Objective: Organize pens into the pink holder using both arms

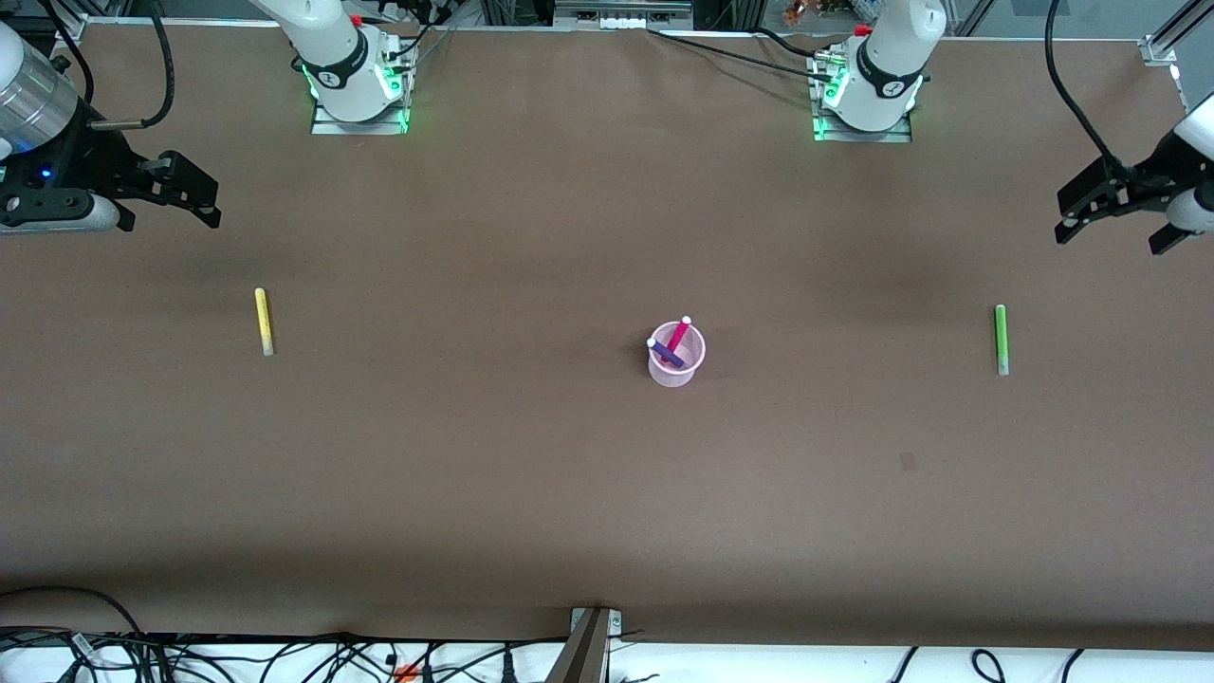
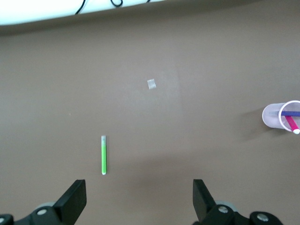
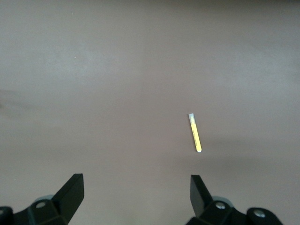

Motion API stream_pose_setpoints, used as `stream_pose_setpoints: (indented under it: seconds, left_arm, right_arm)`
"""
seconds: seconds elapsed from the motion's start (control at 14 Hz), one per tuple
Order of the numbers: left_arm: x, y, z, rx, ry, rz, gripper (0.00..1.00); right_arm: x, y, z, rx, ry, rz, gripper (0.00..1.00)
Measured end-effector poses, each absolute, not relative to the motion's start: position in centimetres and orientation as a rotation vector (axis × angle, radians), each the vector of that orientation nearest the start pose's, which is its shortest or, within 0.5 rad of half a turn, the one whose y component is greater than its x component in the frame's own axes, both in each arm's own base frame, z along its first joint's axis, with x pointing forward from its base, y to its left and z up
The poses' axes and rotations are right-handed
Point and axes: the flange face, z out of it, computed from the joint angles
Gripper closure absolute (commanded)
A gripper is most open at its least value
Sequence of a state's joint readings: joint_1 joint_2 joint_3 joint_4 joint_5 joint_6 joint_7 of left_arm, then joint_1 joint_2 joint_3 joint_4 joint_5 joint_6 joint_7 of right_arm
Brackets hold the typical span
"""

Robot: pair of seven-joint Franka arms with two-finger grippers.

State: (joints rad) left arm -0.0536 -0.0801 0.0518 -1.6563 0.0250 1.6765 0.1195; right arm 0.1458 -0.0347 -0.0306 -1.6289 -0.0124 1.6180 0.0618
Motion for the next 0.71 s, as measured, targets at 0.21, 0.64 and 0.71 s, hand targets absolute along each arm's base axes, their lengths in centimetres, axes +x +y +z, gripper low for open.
stream_pose_setpoints:
  seconds: [0.21,0.64,0.71]
  left_arm:
    - [53.7,0.3,62.6,-3.107,0.169,-0.118,0.00]
    - [53.8,-1.1,62.2,-3.090,0.202,-0.096,0.00]
    - [53.9,-1.2,61.8,-3.090,0.205,-0.081,0.00]
  right_arm:
    - [54.6,6.0,62.1,-3.149,-0.078,-0.044,0.00]
    - [54.8,6.0,62.3,-3.149,-0.079,-0.047,0.00]
    - [54.8,6.0,62.2,-3.150,-0.079,-0.043,0.00]
